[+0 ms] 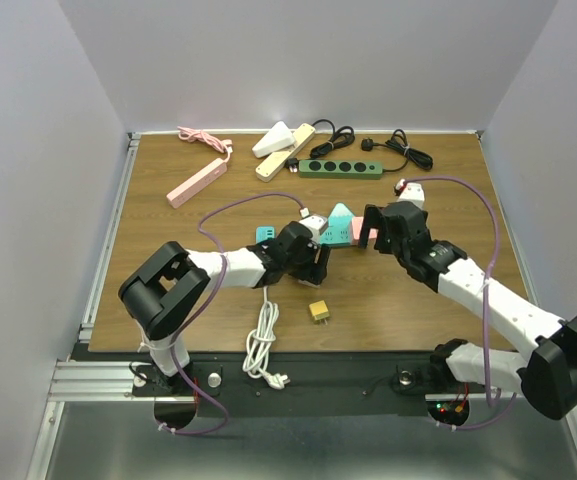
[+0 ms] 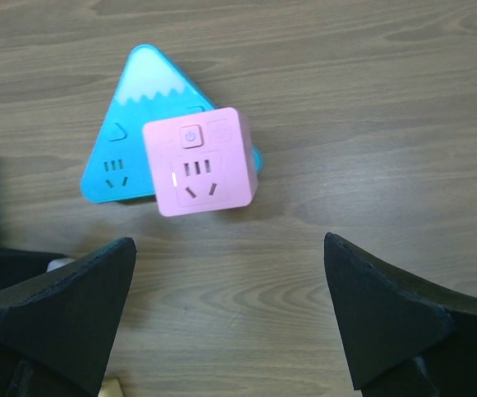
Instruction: Insert the plug
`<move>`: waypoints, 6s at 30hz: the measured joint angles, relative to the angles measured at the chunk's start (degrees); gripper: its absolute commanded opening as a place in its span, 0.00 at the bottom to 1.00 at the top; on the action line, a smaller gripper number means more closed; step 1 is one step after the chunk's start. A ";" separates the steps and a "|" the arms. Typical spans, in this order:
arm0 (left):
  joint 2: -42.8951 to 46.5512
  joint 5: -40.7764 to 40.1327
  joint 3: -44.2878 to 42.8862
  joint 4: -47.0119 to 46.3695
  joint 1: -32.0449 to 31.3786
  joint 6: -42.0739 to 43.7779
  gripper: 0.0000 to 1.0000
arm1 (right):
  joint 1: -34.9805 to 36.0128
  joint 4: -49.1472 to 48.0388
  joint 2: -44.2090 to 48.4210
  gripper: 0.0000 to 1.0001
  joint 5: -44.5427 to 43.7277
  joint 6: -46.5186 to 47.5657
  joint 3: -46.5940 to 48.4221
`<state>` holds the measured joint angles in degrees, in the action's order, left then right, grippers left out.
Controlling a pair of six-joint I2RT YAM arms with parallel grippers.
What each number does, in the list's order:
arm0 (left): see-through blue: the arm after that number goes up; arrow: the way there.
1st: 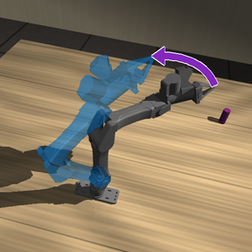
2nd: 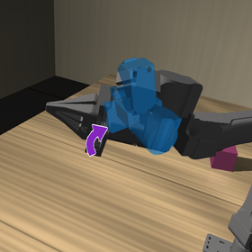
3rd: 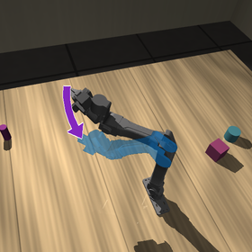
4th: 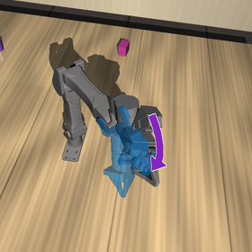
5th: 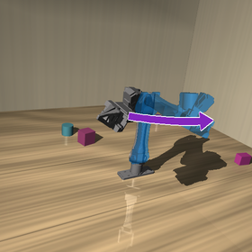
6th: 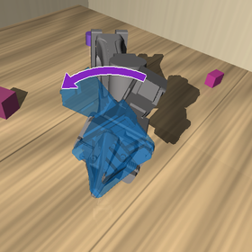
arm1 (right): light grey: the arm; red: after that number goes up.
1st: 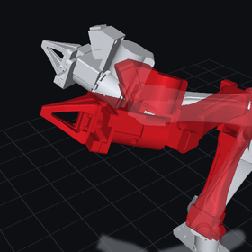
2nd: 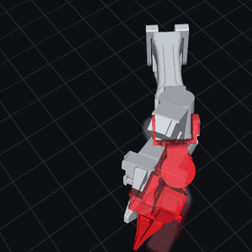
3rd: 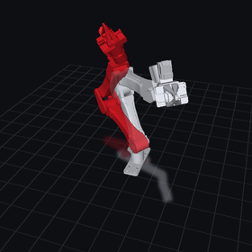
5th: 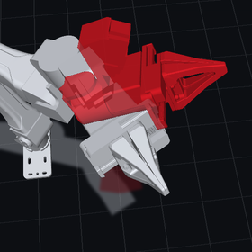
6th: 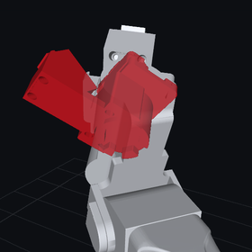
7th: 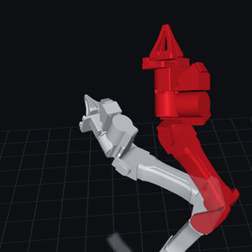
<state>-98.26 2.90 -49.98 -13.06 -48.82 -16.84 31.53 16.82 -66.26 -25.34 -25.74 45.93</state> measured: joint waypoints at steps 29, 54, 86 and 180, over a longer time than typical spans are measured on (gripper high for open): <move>-1.99 14.34 -1.57 -23.65 1.64 -26.03 0.00 | 0.00 -9.70 13.42 0.97 23.04 -5.42 -12.37; -6.27 19.50 0.72 -36.44 2.84 -37.97 0.00 | -0.02 -14.69 15.89 0.91 24.96 -5.92 -15.76; -7.32 17.57 2.78 -41.20 2.25 -41.13 0.00 | 0.00 -11.21 13.73 0.91 24.50 -2.60 -15.98; -13.09 14.97 0.35 -32.70 13.68 -21.07 0.33 | 2.69 -18.01 -23.89 0.00 11.76 4.98 8.07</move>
<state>-111.35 17.87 -49.63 -45.76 -35.14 -37.91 34.22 -1.19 -90.15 -13.58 -20.75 54.00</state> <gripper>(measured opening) 0.341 0.397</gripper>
